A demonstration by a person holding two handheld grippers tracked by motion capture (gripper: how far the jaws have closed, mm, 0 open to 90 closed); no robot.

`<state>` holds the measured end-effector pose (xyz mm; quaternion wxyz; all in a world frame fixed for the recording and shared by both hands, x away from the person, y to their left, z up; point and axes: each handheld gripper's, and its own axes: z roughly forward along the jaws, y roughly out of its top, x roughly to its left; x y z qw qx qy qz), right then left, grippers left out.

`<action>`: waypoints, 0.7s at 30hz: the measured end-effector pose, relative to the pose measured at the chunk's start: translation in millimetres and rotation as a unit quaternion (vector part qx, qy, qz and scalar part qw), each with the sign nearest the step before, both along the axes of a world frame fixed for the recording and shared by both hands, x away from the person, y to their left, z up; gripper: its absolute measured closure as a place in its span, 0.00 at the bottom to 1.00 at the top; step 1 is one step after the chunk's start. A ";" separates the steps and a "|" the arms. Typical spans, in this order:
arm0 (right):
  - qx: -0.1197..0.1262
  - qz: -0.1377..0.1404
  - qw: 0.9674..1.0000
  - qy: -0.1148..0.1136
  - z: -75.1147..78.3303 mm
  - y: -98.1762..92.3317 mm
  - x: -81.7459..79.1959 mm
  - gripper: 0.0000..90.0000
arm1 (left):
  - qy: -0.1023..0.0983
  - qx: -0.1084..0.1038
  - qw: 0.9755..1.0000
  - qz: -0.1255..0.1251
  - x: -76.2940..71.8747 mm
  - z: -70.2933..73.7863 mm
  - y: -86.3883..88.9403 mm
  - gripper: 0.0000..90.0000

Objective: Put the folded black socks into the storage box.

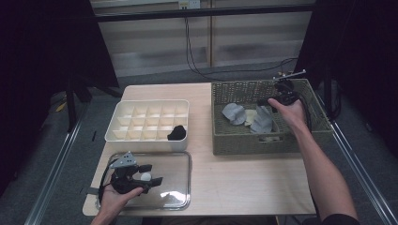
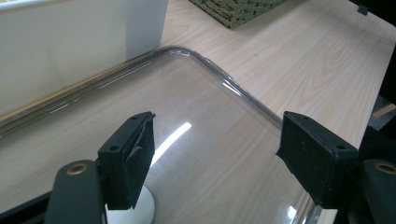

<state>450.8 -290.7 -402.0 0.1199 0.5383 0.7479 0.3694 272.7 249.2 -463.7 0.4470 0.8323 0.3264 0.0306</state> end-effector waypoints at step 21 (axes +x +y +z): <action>-0.006 0.003 1.000 0.027 -13.0 -1.7 4.7 0.94 | 0.008 0.006 1.000 0.002 1.4 -3.9 -2.0 0.29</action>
